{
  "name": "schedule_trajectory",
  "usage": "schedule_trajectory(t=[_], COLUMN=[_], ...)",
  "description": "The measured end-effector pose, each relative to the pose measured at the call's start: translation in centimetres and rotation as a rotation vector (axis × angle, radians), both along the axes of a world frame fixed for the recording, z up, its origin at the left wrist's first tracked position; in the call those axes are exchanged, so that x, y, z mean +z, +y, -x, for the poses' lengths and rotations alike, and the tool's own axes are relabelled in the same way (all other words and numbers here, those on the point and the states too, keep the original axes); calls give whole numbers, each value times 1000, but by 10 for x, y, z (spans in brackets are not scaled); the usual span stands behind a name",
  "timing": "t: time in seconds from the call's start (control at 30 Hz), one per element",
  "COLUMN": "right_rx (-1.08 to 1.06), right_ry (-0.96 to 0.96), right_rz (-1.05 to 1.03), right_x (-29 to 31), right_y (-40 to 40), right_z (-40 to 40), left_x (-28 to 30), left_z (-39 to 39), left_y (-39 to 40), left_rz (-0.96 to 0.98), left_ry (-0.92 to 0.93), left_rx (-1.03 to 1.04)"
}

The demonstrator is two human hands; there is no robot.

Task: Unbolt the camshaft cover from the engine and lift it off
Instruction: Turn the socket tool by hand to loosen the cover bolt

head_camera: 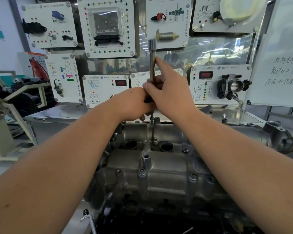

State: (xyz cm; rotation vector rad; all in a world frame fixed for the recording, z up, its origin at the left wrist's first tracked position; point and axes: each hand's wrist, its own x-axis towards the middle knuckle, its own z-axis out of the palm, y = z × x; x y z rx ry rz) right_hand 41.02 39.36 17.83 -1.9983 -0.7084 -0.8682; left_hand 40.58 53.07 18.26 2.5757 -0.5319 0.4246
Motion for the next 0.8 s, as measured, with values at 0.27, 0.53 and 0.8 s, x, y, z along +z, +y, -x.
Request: schedule_trajectory(t=[0.27,0.53,0.8], right_rx=[21,-24,-46], right_ry=[14,6,-8], right_rz=[21,-19,-22], right_x=[3,2,1], right_y=[0,1,1], right_z=[2,-1,1], left_x=[0,0,-1], left_z=[4,0,1], left_y=[0,-1,-2], left_rz=[18,-28,-41], left_ry=[30,21,30], left_rx=[-34,9,-14])
